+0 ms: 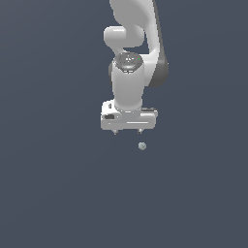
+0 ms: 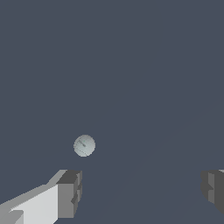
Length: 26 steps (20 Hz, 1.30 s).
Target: Pick up the object and move it to a goal position.
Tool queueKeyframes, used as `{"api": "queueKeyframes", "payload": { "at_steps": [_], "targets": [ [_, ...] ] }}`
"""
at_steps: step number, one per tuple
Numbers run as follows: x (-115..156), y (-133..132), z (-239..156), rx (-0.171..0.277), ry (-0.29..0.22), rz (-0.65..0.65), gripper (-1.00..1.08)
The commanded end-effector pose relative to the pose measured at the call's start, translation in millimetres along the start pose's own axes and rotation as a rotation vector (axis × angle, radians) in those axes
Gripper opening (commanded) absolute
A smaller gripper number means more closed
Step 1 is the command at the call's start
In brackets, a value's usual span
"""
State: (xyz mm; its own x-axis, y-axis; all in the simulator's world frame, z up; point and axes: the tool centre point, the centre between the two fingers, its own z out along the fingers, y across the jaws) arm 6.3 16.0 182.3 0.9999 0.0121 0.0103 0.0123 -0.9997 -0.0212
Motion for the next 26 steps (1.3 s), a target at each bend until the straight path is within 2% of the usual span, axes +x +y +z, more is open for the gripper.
{"api": "queueKeyframes", "payload": {
  "at_steps": [1,11,19,26],
  "targets": [
    [0,0,0,0.0,0.0,0.0,1.0],
    [-11,-14,22,0.0,-0.04,-0.032,1.0],
    [-11,-17,26,-0.001,-0.037,-0.009,1.0],
    [-11,-29,43,-0.004,-0.032,0.065,1.0]
  ]
}}
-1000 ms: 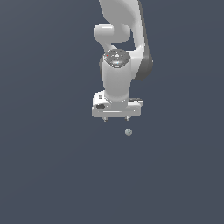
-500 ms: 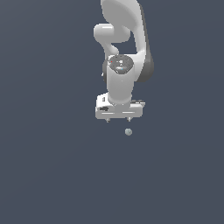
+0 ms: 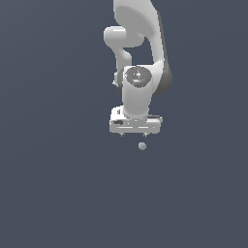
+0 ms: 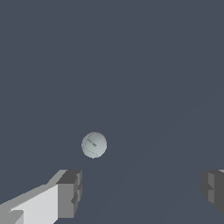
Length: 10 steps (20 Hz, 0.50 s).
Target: Pick up the object and move it to a goal position.
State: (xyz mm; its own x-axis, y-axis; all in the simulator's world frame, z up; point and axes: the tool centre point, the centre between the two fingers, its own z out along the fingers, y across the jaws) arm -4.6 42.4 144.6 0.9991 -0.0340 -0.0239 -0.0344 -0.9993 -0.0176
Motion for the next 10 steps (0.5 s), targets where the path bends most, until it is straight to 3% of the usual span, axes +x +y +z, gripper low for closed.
{"api": "queueKeyframes", "payload": {
  "at_steps": [1,10],
  "targets": [
    [0,-6,8,-0.001,0.002,0.033,1.0],
    [-5,-31,45,-0.007,0.014,0.201,1.0]
  ]
}}
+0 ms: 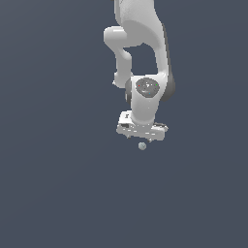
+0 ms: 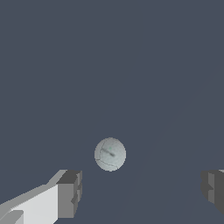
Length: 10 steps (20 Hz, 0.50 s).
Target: Pick up the object and move it to a goal position.
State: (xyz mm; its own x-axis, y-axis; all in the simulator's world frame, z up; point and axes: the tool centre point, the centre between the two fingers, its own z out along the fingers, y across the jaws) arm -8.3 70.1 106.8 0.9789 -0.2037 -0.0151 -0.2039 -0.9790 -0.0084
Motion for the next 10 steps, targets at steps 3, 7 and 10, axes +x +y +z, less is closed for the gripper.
{"api": "queueKeyframes", "payload": {
  "at_steps": [3,7,10],
  "targets": [
    [-5,-11,16,-0.003,0.007,0.077,1.0],
    [-8,-17,27,-0.005,0.011,0.124,1.0],
    [-10,-20,32,-0.006,0.014,0.148,1.0]
  ]
}}
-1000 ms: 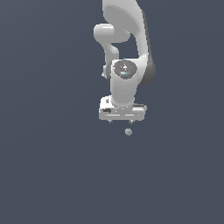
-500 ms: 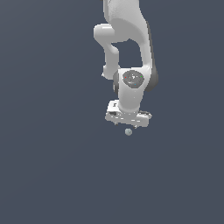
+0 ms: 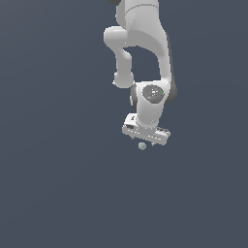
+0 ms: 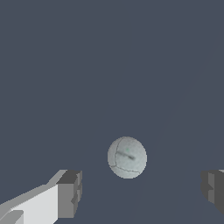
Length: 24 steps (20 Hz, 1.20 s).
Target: Pick up the object and move it to a goal position.
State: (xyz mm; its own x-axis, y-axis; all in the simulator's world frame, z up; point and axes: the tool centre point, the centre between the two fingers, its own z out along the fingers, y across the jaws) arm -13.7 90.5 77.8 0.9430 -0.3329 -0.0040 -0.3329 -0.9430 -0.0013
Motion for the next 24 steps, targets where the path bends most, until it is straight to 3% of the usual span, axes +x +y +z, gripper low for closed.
{"api": "queueKeyframes", "payload": {
  "at_steps": [1,10,24],
  "targets": [
    [-1,-2,4,-0.001,0.003,0.02,1.0],
    [-3,-4,9,-0.001,0.003,0.03,1.0],
    [-3,-4,57,-0.001,0.004,0.033,1.0]
  ]
}}
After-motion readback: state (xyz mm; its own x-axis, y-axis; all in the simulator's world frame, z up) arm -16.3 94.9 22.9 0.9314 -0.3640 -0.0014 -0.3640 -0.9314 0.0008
